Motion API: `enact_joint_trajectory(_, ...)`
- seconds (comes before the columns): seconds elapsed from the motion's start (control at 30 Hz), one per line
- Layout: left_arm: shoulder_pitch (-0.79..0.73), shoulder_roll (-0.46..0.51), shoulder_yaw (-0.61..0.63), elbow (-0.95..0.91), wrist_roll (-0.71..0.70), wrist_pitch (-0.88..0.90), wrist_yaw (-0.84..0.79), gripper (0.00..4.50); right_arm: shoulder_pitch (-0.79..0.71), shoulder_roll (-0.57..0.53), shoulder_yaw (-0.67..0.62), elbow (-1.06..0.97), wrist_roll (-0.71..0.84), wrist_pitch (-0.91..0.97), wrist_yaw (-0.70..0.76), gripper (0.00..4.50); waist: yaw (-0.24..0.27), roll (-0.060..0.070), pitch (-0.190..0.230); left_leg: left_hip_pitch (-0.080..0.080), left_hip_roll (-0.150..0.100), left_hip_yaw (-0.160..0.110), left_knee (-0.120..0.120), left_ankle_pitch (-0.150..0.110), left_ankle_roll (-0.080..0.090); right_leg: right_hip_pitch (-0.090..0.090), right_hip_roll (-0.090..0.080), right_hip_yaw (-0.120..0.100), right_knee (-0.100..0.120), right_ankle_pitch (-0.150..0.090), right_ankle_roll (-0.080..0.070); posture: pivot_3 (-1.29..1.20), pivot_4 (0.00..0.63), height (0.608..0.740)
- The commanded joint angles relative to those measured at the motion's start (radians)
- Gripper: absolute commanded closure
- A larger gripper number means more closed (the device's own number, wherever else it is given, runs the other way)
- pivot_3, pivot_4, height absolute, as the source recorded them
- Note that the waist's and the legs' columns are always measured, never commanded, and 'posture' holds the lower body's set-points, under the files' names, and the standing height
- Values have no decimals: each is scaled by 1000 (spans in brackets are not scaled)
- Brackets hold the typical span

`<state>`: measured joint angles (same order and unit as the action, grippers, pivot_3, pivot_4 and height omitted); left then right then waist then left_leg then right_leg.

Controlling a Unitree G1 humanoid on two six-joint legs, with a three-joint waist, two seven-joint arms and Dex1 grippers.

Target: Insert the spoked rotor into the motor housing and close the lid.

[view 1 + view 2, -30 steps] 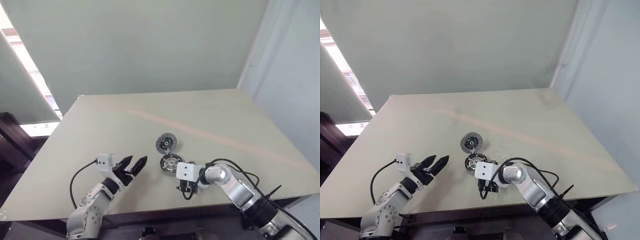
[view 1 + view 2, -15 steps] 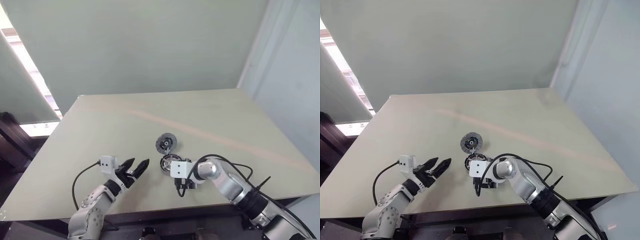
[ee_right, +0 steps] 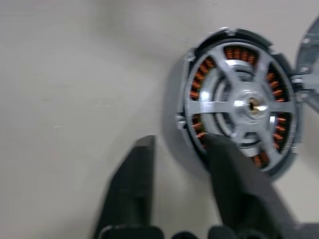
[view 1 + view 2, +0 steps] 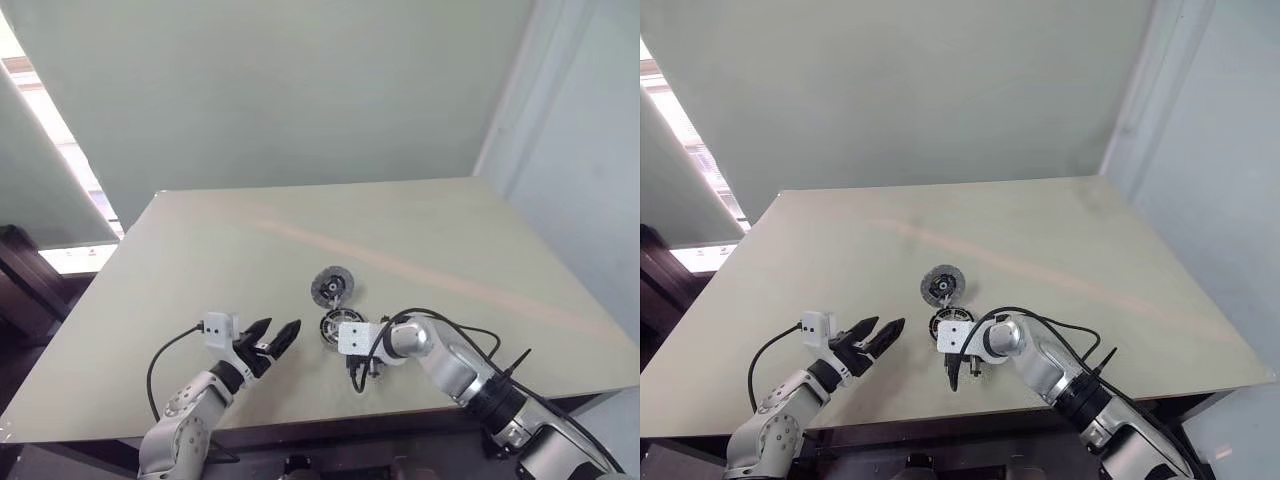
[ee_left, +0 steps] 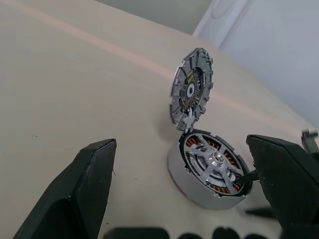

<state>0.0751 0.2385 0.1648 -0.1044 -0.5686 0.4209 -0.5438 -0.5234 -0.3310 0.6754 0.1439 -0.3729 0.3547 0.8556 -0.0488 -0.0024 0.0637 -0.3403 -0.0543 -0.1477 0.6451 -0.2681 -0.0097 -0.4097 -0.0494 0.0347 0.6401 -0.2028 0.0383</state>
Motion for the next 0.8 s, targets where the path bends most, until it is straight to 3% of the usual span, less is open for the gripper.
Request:
enact_joint_trajectory(0.03,-10,0,-1,-38,-4,-9,-1,0,-1,9,1,2,-4,-10,9,4042,0,-1,0,0,0,0,0,0,0,0,0,0,0,0,0,0,0,740)
enact_joint_trajectory(0.07,-10,0,-1,-38,-4,-9,-1,0,-1,10,1,3,-7,-12,8,4341,0,0,0,0,0,0,0,0,0,0,0,0,0,0,0,0,0,740)
enact_joint_trajectory(0.13,-9,0,-1,-38,-4,-9,-2,0,-3,13,0,5,-11,-17,6,4469,0,0,0,0,0,0,0,0,0,0,0,0,0,0,0,0,0,740)
enact_joint_trajectory(0.47,-9,1,0,-34,-1,-10,-2,0,-5,25,-13,-16,9,-11,24,4469,0,0,0,0,0,0,1,0,0,0,0,0,1,0,0,0,0,740)
enact_joint_trajectory(0.63,-10,6,6,-27,1,-11,-3,0,23,73,-64,-126,91,115,67,4469,0,0,0,0,0,-1,1,0,0,0,0,0,1,0,0,0,0,740)
enact_joint_trajectory(0.8,-9,8,11,-24,1,-13,-2,0,29,99,-72,-260,119,359,95,4469,0,0,0,-1,0,0,0,0,0,-1,0,0,0,0,0,0,0,740)
